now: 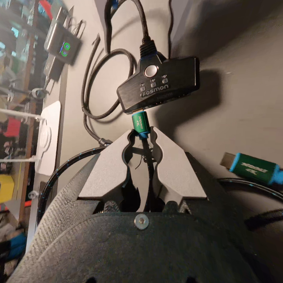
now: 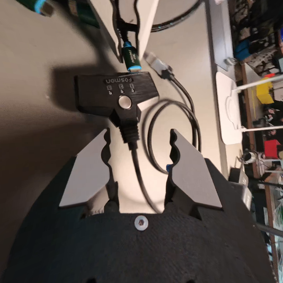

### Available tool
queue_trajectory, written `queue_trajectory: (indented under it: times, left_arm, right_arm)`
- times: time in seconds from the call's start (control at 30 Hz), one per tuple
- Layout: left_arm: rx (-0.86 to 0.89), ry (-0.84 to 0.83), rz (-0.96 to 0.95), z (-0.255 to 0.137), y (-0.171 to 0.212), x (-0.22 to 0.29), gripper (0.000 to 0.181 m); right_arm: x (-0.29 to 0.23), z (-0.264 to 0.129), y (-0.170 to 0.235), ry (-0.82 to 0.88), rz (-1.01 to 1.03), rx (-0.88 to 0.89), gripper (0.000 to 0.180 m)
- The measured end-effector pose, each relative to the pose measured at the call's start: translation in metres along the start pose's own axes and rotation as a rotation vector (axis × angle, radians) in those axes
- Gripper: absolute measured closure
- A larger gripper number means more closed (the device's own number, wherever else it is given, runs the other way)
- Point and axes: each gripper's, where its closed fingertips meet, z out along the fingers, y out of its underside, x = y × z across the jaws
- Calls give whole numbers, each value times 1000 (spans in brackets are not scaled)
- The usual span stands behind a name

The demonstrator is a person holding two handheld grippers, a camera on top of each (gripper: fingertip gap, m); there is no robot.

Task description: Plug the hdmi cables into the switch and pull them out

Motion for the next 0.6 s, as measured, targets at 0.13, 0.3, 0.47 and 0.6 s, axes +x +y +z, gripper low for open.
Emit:
queue_trajectory:
  times: [0.13, 0.3, 0.47, 0.6]
  left_arm:
    - [45, 23, 64, -4, -10, 8, 161]
    - [54, 31, 73, -8, -11, 9, 162]
    - [81, 101, 104, -11, -14, 20, 162]
    - [84, 123, 112, -11, -14, 25, 162]
  right_arm:
    - [-24, 6, -12, -104, -35, -9, 117]
    - [-33, 6, -20, -135, -63, 18, 125]
    - [-42, 3, -26, -188, -131, 72, 128]
    - [-45, 2, -28, -194, -169, 90, 129]
